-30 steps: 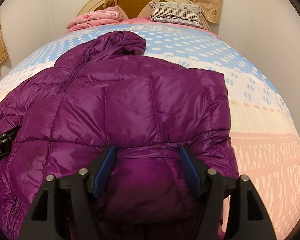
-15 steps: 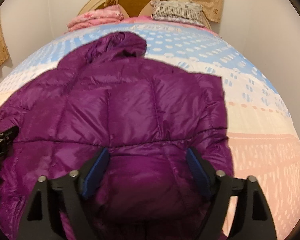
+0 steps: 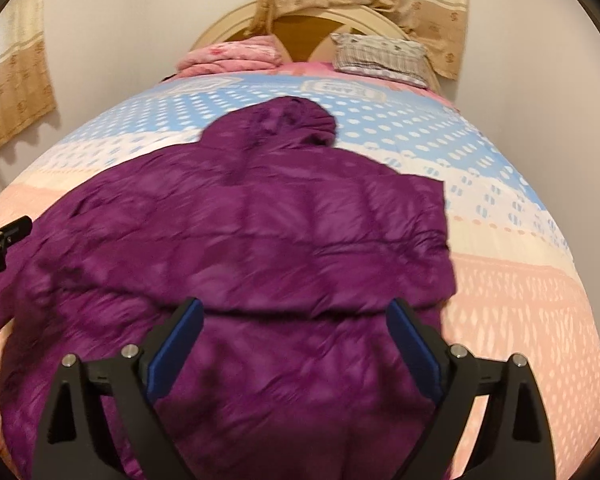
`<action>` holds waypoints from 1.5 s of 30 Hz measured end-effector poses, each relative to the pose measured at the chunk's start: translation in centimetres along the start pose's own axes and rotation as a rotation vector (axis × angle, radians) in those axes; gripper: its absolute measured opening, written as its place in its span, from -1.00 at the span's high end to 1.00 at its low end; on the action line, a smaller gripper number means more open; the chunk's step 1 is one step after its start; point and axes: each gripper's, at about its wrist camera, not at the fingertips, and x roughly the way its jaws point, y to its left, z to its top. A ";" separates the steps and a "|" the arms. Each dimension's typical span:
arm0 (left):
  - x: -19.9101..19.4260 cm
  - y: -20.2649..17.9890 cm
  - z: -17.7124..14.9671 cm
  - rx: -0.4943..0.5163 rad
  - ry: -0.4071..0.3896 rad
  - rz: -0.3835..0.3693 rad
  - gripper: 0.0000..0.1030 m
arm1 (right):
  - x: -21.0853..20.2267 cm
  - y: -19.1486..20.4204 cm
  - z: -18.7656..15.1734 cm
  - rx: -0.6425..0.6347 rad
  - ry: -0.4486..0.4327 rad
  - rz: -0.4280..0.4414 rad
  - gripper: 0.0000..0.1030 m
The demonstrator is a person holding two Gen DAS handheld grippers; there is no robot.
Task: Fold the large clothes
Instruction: 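Grasp the other sleeve cuff with the left gripper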
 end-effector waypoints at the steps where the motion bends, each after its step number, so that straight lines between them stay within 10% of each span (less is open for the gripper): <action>1: -0.6 1.4 -1.0 -0.011 0.005 0.011 -0.89 | -0.5 0.6 -0.4 -0.005 -0.004 0.015 -0.86; 12: -4.2 16.5 -13.3 -0.197 0.159 0.210 -0.89 | -2.2 6.9 -2.3 -0.130 -0.032 0.095 -0.87; 24: -3.8 18.2 -18.3 -0.365 0.317 0.052 -0.74 | -3.0 10.7 -3.8 -0.189 -0.045 0.147 -0.87; 28: -5.0 18.0 -17.7 -0.344 0.319 0.026 0.64 | -3.1 10.0 -3.7 -0.160 -0.052 0.140 -0.87; 30: -6.1 18.3 -17.4 -0.349 0.317 0.017 0.86 | -3.2 9.5 -3.5 -0.138 -0.056 0.139 -0.87; 38: -10.9 20.0 -12.3 -0.295 0.132 0.096 0.97 | -3.1 8.1 -3.2 -0.111 -0.062 0.130 -0.87; 45: -12.0 18.1 -3.2 -0.195 -0.070 0.147 0.97 | -2.6 3.9 -2.1 -0.063 -0.041 -0.059 -0.87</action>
